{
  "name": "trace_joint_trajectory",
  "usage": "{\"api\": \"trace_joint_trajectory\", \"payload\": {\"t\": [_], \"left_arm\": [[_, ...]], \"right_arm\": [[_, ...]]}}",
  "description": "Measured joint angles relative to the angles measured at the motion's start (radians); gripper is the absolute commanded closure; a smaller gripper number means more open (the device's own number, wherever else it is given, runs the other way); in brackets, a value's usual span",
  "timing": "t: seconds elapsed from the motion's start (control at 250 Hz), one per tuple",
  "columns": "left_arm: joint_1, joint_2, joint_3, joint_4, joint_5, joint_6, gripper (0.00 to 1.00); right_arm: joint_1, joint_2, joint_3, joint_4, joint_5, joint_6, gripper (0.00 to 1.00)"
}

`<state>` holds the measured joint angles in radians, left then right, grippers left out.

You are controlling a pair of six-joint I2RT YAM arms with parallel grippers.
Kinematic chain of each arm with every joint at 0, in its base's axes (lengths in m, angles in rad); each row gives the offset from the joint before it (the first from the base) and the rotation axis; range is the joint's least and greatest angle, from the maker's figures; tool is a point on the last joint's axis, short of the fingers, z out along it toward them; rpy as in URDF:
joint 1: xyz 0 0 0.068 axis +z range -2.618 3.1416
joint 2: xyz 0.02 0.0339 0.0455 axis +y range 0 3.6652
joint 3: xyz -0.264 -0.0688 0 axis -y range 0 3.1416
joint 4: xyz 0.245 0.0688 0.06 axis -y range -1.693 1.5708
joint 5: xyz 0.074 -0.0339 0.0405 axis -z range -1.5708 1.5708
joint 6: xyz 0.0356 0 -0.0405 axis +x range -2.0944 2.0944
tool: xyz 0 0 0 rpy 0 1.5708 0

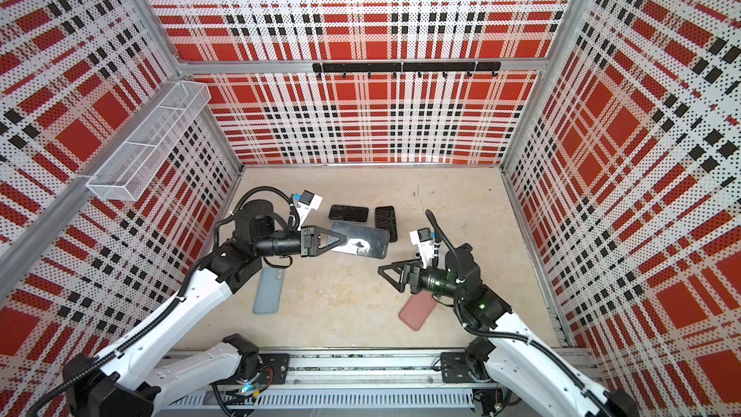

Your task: Put the phone into the phone case

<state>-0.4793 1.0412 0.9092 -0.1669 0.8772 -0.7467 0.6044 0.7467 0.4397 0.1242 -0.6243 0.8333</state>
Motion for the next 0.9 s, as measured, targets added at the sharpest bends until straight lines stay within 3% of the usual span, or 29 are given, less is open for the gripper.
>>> {"api": "trace_joint_trajectory", "payload": {"t": [0.272, 0.9], "left_arm": [[0.0, -0.001, -0.03, 0.079, 0.04, -0.072, 0.99], [-0.006, -0.001, -0.086, 0.244, 0.097, -0.164, 0.97]], "right_arm": [[0.0, 0.101, -0.021, 0.315, -0.139, 0.106, 0.3], [-0.022, 0.175, 0.009, 0.531, -0.138, 0.162, 0.67]]}}
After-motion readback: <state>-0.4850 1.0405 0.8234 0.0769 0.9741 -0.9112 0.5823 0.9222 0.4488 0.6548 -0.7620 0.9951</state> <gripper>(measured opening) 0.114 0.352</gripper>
